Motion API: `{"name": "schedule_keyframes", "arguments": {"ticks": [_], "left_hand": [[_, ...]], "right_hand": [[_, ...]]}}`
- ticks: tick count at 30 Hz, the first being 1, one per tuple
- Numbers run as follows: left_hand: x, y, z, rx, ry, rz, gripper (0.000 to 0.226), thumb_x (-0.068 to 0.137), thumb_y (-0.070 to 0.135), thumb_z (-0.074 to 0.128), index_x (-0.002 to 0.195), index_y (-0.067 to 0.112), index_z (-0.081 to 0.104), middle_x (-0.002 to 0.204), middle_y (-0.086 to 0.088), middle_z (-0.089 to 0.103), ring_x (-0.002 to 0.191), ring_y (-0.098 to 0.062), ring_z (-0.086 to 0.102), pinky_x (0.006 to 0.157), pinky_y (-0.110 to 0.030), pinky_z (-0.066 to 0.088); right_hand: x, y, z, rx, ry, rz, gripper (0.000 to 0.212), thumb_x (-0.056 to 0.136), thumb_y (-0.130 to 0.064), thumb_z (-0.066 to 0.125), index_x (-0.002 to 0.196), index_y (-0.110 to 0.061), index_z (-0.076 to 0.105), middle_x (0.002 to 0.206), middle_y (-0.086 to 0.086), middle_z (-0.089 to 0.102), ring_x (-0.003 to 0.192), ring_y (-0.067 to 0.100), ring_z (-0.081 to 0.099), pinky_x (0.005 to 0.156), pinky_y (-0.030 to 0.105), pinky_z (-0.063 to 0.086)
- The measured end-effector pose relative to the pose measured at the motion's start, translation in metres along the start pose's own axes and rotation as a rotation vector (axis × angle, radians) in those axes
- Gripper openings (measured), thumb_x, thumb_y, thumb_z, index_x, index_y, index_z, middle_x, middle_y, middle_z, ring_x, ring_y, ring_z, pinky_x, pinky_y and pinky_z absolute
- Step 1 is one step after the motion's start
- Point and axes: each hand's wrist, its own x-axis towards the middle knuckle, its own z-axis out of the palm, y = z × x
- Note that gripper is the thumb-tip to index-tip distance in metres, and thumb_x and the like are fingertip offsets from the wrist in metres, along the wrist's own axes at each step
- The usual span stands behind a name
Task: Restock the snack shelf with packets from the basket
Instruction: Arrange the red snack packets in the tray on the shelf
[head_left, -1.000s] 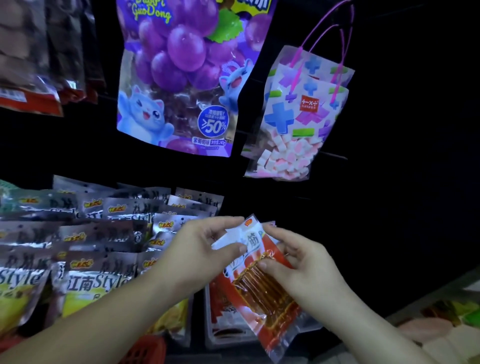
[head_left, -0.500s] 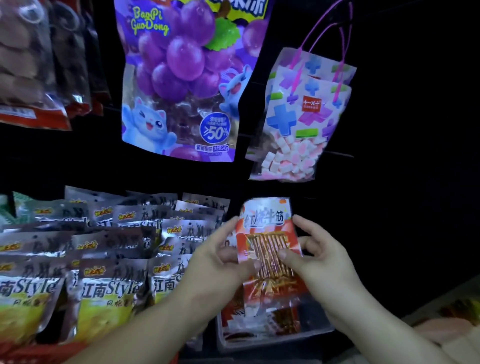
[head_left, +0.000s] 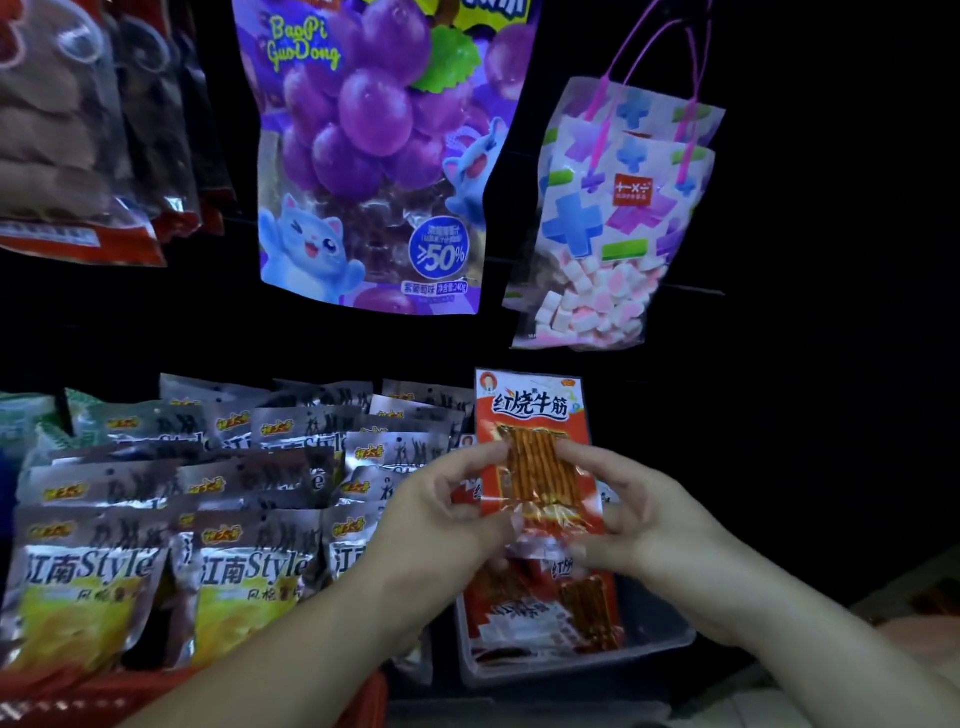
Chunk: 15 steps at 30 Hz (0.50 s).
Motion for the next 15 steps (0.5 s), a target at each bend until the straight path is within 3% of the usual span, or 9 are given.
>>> {"name": "schedule_keyframes", "arguments": {"ticks": [5,8,10,12,13,15], "left_hand": [[-0.004,0.0,-0.001,-0.012,-0.044,0.023,0.066,0.091,0.002,0.073,0.145,0.033,0.051,0.094,-0.001,0.079,0.08,-0.011,0.076,0.068,-0.015,0.057],[-0.008,0.002,0.0,0.079,-0.018,0.062,0.062,0.097,0.003,0.065,0.146,0.037,0.047,0.068,0.008,0.074,0.055,0.0,0.065,0.053,-0.01,0.047],[-0.009,-0.003,0.005,0.183,-0.001,0.128,0.056,0.1,0.001,0.059,0.137,0.043,0.05,0.066,0.013,0.071,0.045,0.001,0.056,0.047,-0.016,0.045],[-0.01,-0.011,0.011,0.313,0.006,0.277,0.058,0.1,0.002,0.058,0.129,0.051,0.056,0.099,0.017,0.072,0.07,-0.001,0.068,0.065,-0.023,0.06],[-0.012,-0.014,0.015,0.361,-0.004,0.363,0.059,0.099,0.0,0.057,0.126,0.053,0.059,0.117,0.02,0.067,0.088,-0.004,0.071,0.078,-0.026,0.062],[-0.015,-0.017,0.024,0.503,-0.079,0.539,0.057,0.098,-0.003,0.052,0.129,0.044,0.064,0.136,0.026,0.058,0.116,-0.002,0.065,0.095,-0.026,0.056]], "right_hand": [[-0.002,-0.004,0.001,-0.133,-0.024,0.029,0.079,0.091,0.01,0.067,0.146,-0.044,0.047,0.138,0.002,0.057,0.103,0.016,0.073,0.082,0.034,0.063],[-0.003,-0.003,-0.002,-0.286,0.013,0.008,0.085,0.097,0.009,0.056,0.138,-0.064,0.043,0.139,0.013,0.058,0.106,0.029,0.071,0.086,0.043,0.063],[-0.005,-0.007,0.001,-0.33,0.136,-0.062,0.077,0.102,-0.002,0.057,0.128,-0.073,0.04,0.151,-0.011,0.047,0.119,0.008,0.062,0.098,0.029,0.058],[-0.004,-0.01,0.01,-0.116,0.15,-0.126,0.058,0.1,-0.02,0.065,0.125,-0.07,0.049,0.143,-0.031,0.049,0.12,-0.007,0.058,0.104,0.032,0.054],[-0.004,-0.013,0.016,0.074,0.111,-0.086,0.05,0.097,-0.027,0.068,0.124,-0.066,0.057,0.137,-0.028,0.057,0.117,-0.005,0.062,0.099,0.036,0.057],[-0.004,-0.015,0.023,0.306,0.065,-0.011,0.042,0.094,-0.025,0.07,0.125,-0.053,0.067,0.124,-0.004,0.071,0.113,0.016,0.07,0.084,0.041,0.063]]}}
